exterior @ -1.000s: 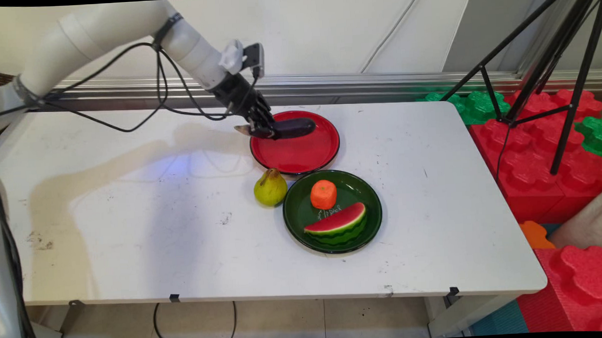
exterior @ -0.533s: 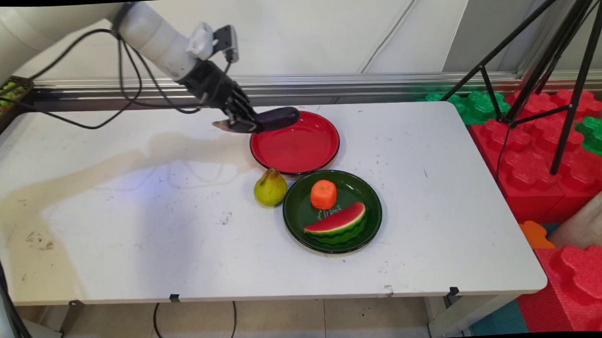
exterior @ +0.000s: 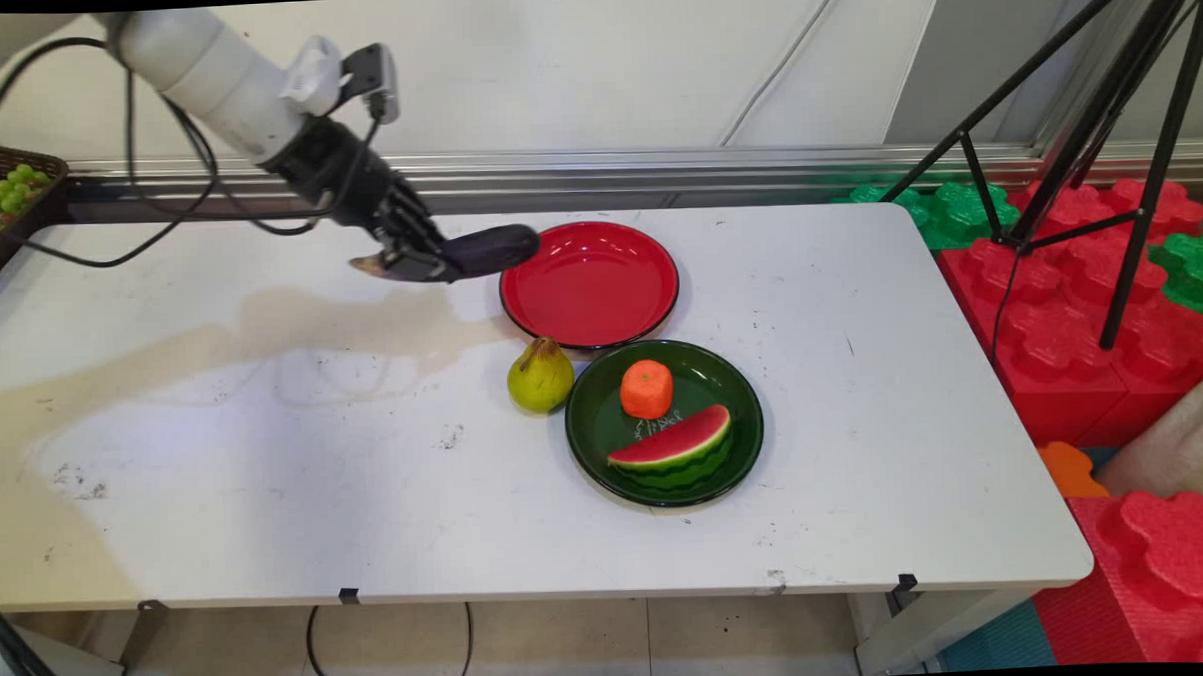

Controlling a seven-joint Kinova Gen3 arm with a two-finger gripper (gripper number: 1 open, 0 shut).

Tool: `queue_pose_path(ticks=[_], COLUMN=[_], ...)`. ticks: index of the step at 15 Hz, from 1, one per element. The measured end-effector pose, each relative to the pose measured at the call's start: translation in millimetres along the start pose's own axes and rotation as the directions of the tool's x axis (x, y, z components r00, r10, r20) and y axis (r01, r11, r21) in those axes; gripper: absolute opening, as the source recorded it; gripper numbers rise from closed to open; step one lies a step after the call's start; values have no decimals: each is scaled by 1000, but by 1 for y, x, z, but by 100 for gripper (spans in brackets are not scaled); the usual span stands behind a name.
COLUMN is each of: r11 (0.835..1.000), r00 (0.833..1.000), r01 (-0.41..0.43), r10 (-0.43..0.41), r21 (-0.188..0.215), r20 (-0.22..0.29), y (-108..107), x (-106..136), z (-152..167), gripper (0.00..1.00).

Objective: Place the picked object on the table

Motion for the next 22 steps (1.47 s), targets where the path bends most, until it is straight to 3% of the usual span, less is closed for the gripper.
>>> queue_pose_path(ticks=[5,10,17,22], r11=[999,998,996,996], r00=[996,992,985,985], r01=[45,64,86,87], r10=[-46,-64,-83,-82], r21=[3,1,-14,-28], r20=[72,112,151,150], y=[10,12,13,13], x=[-32,-53,-91,-104], z=[-20,-20,8,29], gripper=[0,0,0,0])
